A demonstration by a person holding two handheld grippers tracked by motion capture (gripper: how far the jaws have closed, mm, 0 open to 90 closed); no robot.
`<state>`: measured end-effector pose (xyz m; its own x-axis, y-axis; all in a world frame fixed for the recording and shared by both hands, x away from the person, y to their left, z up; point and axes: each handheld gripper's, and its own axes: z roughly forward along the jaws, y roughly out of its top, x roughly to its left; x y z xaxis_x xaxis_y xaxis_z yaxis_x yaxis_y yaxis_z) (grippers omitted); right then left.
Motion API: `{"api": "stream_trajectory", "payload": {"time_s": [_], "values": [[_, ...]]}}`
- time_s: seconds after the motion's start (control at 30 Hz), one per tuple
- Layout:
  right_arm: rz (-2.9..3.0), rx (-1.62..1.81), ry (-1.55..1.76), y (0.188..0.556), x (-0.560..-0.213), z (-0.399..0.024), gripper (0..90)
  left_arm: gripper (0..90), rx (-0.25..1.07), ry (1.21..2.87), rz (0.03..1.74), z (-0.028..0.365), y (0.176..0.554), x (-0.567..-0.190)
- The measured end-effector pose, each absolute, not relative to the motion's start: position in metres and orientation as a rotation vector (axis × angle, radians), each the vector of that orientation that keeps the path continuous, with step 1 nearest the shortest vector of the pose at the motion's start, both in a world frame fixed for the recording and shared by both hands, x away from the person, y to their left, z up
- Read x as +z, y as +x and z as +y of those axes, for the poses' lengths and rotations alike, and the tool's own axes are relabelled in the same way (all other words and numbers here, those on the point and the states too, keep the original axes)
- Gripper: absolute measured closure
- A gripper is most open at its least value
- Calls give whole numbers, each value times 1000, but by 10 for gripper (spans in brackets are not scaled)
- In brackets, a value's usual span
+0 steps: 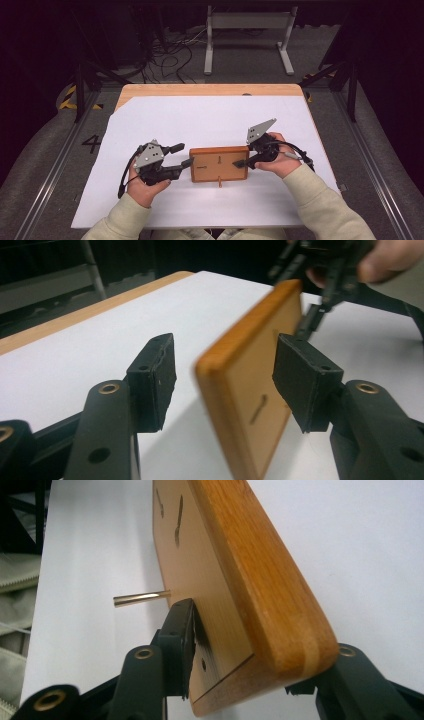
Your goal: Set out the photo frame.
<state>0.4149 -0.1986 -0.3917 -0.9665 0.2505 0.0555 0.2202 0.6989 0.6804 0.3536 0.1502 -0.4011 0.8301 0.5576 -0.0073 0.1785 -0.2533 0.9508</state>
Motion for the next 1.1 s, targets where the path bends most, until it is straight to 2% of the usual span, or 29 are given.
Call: {"api": "stream_trajectory", "payload": {"time_s": [0.17,0.7,0.9,1.1], "values": [[2828,1109,309,400,-389,-200,610,426,401,1809,632,160,362,-408],[2780,1034,154,362,-387,-198,678,416,416,1823,691,169,373,-417],[2770,1029,122,353,-389,-198,659,415,399,1834,705,169,375,-420],[2783,1064,121,342,-393,-199,601,407,396,1855,720,170,378,-424]]}}
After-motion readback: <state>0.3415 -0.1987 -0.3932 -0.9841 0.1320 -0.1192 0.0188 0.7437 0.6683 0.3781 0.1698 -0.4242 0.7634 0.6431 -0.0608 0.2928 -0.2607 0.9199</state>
